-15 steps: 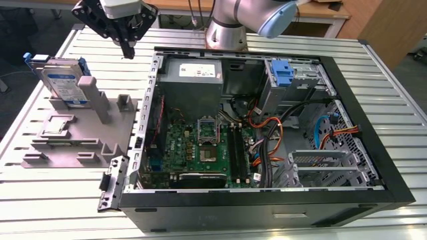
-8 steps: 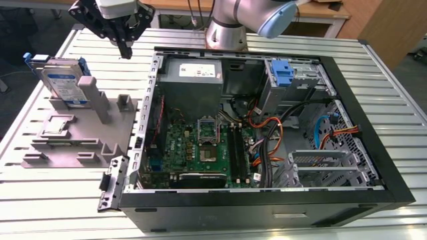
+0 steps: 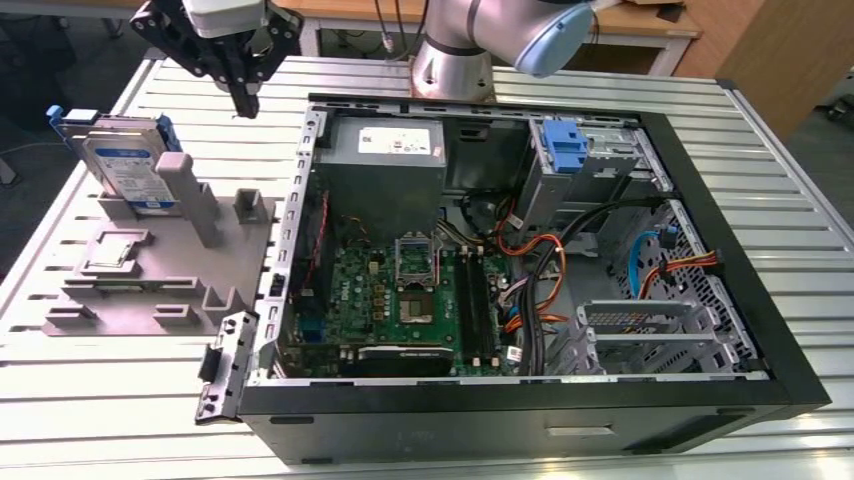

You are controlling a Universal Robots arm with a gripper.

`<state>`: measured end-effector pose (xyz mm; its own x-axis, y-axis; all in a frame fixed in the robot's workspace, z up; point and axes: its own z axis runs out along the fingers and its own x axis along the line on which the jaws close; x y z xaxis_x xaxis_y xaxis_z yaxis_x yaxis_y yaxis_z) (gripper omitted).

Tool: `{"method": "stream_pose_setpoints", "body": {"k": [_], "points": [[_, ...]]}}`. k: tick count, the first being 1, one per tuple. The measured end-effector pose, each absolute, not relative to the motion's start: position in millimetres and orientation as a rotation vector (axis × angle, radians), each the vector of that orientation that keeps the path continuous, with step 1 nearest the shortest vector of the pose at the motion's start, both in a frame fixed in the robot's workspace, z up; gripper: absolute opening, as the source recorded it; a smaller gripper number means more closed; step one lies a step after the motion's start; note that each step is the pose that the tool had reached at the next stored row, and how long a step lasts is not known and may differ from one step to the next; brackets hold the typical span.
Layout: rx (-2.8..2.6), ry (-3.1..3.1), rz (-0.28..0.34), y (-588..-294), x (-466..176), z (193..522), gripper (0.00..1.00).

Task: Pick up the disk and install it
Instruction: 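Reach for the disk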

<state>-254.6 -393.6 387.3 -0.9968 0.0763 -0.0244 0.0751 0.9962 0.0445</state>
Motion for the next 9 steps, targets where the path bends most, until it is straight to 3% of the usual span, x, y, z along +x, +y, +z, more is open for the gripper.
{"method": "stream_pose_setpoints", "body": {"k": [9], "points": [[0.118, 3.113, 0.068, -393.6, -260.3, 387.0, 0.10]]}}
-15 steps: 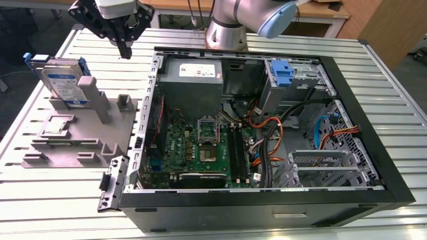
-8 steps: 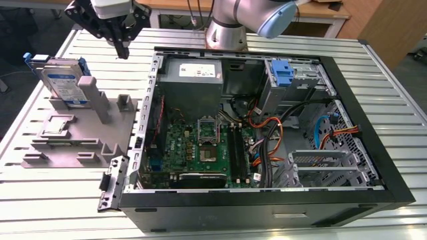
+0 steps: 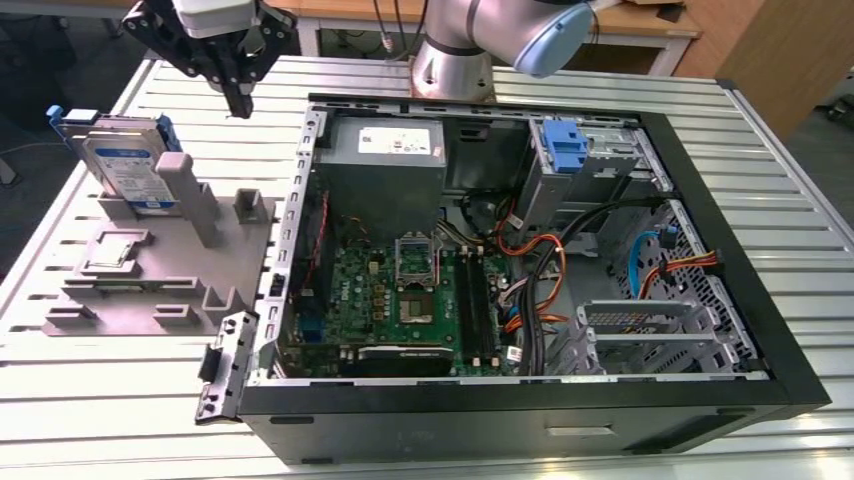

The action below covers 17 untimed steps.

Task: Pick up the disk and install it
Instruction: 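Reach for the disk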

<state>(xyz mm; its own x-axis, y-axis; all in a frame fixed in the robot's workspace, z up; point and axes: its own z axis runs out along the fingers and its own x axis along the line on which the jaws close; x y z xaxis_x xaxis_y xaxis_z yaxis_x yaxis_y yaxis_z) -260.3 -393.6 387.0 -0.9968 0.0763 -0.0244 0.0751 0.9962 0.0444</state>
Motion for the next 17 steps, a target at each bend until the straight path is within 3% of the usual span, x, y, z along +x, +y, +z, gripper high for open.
{"method": "stream_pose_setpoints", "body": {"k": [17], "points": [[0.118, 3.113, 0.068, -393.6, -273.4, 386.5, 0.10]]}}
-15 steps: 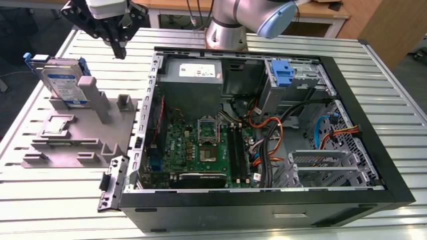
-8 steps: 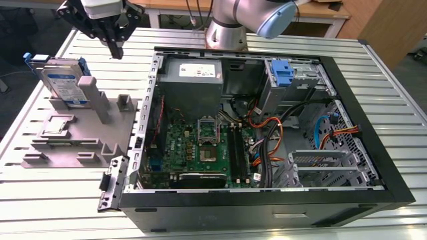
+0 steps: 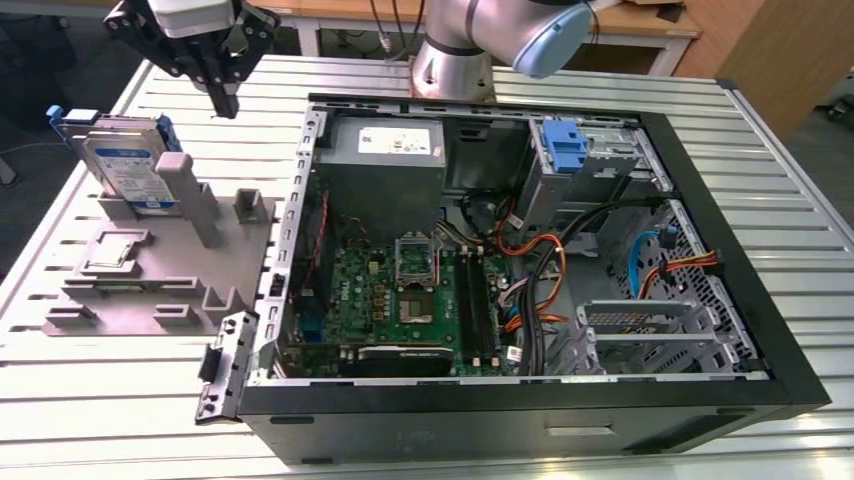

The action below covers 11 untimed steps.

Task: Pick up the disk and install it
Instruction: 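Reach for the disk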

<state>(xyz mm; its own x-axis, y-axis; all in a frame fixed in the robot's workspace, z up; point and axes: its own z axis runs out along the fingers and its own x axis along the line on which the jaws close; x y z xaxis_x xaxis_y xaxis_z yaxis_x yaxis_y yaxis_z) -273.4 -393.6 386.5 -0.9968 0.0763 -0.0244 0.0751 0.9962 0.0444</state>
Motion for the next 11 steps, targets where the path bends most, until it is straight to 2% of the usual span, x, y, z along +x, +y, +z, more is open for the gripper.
{"method": "stream_pose_setpoints", "body": {"k": [11], "points": [[0.118, 3.113, 0.068, -393.6, -283.3, 386.0, 0.10]]}}
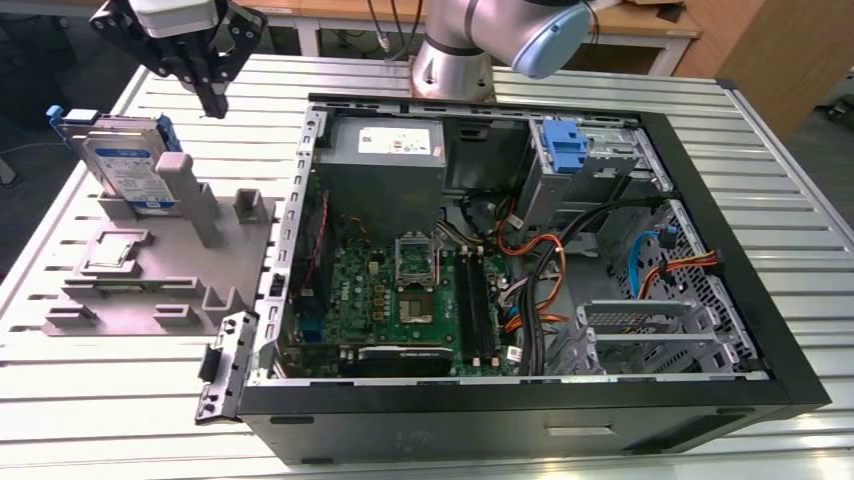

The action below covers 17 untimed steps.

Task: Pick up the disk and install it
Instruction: 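Reach for the disk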

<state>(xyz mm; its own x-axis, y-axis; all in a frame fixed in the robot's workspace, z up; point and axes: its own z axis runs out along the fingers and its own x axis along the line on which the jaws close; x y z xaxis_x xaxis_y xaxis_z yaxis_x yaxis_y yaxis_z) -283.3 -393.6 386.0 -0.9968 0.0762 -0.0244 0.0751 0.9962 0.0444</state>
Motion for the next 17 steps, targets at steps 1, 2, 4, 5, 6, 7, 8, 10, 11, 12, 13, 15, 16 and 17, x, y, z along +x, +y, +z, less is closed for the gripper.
{"method": "stream_pose_setpoints", "body": {"k": [1, 2, 4, 5, 6, 7, 8, 10, 11, 12, 13, 15, 16, 17], "points": [[0.118, 3.113, 0.068, -393.6, -284.3, 385.9, 0.10], [0.118, 3.112, 0.068, -393.6, -285.1, 385.9, 0.10], [0.118, 3.113, 0.068, -393.6, -286.7, 385.8, 0.10], [0.118, 3.112, 0.068, -393.6, -287.6, 385.7, 0.10], [0.118, 3.112, 0.068, -393.6, -288.3, 385.7, 0.10], [0.118, 3.112, 0.068, -393.6, -288.9, 385.7, 0.10], [0.118, 3.112, 0.068, -393.6, -289.4, 385.6, 0.10], [0.118, 3.112, 0.068, -393.6, -290.6, 385.5, 0.10], [0.118, 3.113, 0.068, -393.6, -291.4, 385.5, 0.10], [0.118, 3.112, 0.068, -393.6, -292.2, 385.5, 0.10], [0.118, 3.112, 0.068, -393.6, -292.9, 385.4, 0.10], [0.118, 3.112, 0.068, -393.6, -294.5, 385.4, 0.10], [0.118, 3.112, 0.068, -393.6, -295.3, 385.3, 0.10], [0.118, 3.112, 0.068, -393.6, -296.0, 385.3, 0.10]]}}
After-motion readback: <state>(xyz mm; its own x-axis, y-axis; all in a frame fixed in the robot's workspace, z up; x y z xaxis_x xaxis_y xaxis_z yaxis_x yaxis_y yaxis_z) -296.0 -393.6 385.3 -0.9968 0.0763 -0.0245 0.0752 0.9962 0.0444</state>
